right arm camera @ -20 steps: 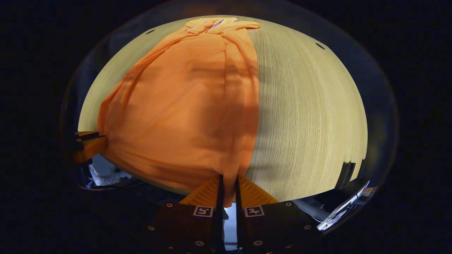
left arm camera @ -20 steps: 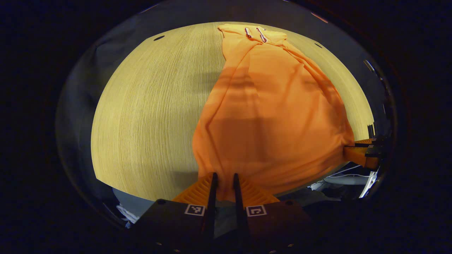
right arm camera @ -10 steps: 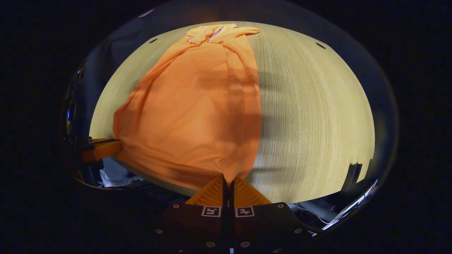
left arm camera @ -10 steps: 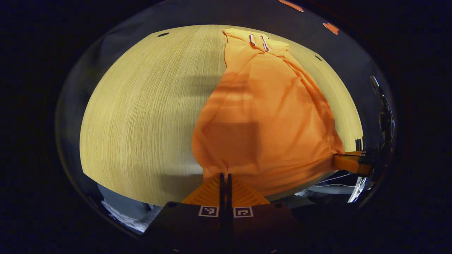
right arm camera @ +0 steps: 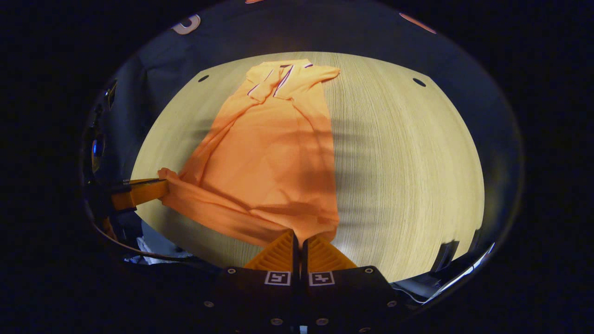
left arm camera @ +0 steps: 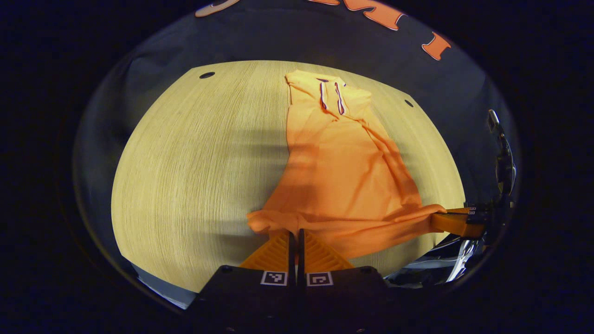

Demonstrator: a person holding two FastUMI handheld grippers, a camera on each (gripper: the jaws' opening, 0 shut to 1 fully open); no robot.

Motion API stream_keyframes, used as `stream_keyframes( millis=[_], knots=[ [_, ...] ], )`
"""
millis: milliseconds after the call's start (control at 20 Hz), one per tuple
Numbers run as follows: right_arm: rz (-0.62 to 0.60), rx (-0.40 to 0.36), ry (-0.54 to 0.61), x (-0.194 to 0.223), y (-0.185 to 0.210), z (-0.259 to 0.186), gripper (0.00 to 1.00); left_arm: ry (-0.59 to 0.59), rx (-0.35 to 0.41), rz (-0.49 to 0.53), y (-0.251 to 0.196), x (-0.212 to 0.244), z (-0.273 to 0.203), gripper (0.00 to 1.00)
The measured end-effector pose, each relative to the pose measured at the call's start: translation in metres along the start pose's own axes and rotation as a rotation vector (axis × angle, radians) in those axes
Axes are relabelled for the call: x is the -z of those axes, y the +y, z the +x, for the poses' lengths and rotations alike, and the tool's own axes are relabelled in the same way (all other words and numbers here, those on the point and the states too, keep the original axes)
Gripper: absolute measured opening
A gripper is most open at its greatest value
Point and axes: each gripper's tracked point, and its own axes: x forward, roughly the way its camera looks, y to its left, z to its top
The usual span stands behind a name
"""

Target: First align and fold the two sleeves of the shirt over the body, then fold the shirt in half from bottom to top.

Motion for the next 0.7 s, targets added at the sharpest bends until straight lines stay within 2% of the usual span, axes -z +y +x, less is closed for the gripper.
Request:
stream_keyframes(
  millis=[700],
  knots=[
    [-0.004, 0.038, -0.229, -0.097, -0.016, 0.009, 0.0, -0.234, 0.02, 0.017, 0.001, -0.162, 0.004, 0.01]
  ],
)
